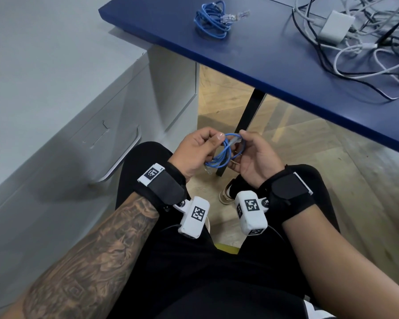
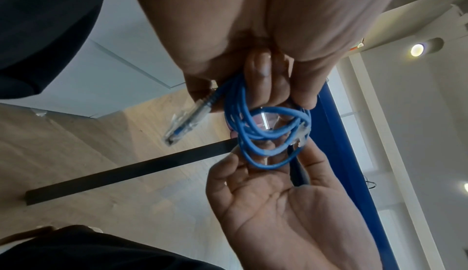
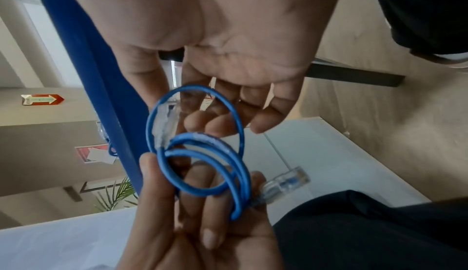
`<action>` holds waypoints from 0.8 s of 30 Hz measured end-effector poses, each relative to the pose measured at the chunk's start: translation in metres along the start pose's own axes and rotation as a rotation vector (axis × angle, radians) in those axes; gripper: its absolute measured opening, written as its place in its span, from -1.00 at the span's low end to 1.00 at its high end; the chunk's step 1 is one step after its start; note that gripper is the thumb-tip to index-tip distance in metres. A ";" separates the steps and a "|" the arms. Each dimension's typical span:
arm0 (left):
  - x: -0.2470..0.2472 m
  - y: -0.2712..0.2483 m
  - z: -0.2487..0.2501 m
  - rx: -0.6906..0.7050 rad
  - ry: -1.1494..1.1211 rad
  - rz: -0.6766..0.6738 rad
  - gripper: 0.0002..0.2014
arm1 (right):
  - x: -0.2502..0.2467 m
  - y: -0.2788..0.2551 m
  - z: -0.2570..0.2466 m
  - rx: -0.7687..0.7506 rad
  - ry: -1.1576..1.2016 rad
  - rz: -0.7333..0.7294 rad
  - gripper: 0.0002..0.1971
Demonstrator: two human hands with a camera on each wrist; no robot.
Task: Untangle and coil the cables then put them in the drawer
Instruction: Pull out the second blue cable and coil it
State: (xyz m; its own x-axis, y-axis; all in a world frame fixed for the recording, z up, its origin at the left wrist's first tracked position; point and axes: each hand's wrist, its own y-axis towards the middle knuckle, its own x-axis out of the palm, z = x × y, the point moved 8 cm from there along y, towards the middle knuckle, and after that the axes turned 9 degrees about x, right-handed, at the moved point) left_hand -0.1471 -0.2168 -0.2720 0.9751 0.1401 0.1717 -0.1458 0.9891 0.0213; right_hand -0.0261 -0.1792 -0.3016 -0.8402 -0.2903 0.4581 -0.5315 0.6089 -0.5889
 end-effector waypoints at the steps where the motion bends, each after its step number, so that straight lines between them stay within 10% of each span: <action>1: 0.001 0.000 0.000 0.004 0.007 -0.017 -0.83 | -0.002 0.001 0.002 0.017 0.030 0.006 -0.74; 8: 0.011 -0.006 0.003 0.012 0.044 -0.128 -0.85 | -0.018 0.009 0.014 0.176 0.050 0.040 -0.78; 17: -0.024 -0.001 -0.020 -0.142 0.056 0.052 -0.79 | -0.084 0.002 -0.024 -0.118 0.305 0.518 -0.71; 24: -0.030 0.001 -0.029 -0.188 -0.032 0.136 -0.73 | -0.089 -0.002 -0.041 -0.182 0.048 0.507 -0.84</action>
State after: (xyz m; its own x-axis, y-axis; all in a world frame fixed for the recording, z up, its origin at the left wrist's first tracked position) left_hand -0.1719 -0.2189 -0.3059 0.9425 0.2740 0.1912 -0.2390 0.9528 -0.1872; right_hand 0.0542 -0.1250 -0.3137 -0.9784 0.1044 0.1786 -0.0299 0.7830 -0.6212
